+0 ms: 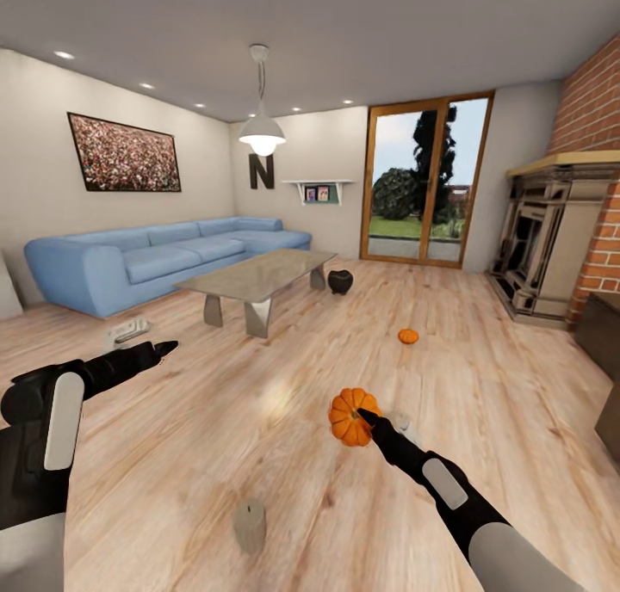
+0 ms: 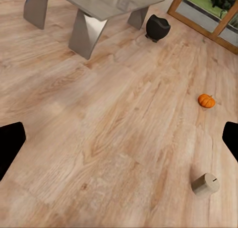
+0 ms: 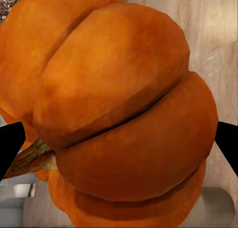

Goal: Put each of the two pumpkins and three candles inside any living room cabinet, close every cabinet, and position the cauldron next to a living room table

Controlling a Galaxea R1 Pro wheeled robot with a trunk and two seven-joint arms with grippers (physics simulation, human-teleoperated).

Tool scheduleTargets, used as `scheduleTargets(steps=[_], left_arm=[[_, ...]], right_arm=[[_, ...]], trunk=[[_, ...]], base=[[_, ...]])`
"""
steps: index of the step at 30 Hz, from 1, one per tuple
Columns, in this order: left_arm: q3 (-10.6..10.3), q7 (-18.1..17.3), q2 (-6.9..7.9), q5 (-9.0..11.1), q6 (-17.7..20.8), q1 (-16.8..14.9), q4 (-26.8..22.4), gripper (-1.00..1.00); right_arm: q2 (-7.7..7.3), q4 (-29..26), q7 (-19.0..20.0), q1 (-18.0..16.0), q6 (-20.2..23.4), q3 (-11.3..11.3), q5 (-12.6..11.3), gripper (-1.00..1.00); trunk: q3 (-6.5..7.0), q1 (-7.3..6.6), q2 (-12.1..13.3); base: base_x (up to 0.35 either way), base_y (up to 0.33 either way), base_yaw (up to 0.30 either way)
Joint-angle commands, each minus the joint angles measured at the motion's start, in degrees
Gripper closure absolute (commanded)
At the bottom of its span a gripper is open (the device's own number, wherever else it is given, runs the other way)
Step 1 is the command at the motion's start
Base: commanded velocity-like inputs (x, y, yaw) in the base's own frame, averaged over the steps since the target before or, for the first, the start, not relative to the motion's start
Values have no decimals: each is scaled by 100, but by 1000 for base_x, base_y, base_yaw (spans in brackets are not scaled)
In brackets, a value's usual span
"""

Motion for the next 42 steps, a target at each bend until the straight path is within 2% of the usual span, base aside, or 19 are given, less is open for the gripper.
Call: scheduleTargets(steps=[1, 13, 19, 25, 33, 42], left_arm=[[8, -56, -2, -49, 25, -5, -1, -100], [11, -54, -2, -49, 25, -5, 0, -100], [11, -53, -2, -47, 25, -5, 3, -100], [11, -53, -2, -45, 25, -5, 5, -100], [11, -53, -2, -45, 25, -5, -1, -100], [11, -53, -2, -50, 25, -5, -1, -100]], right_arm=[[-5, -6, -1, -3, 27, 9, -66, 100], [-13, -7, 2, -3, 34, 13, -70, 100], [-20, -79, 7, 5, 34, 14, -72, 100], [-20, -98, 14, 5, 36, 14, -72, 100], [-12, -102, 13, 6, 36, 14, -72, 100], [-7, -102, 8, 2, 36, 20, -72, 100]], trunk=[[17, -4, -1], [283, -35, 15], [416, -50, 23], [523, -182, 264], [667, -358, 585], [829, -556, 946]], base=[[-17, 2, 283], [-3, 0, 273], [0, 0, 62], [-45, 17, 8], [-237, 110, 11], [-53, 21, 230]])
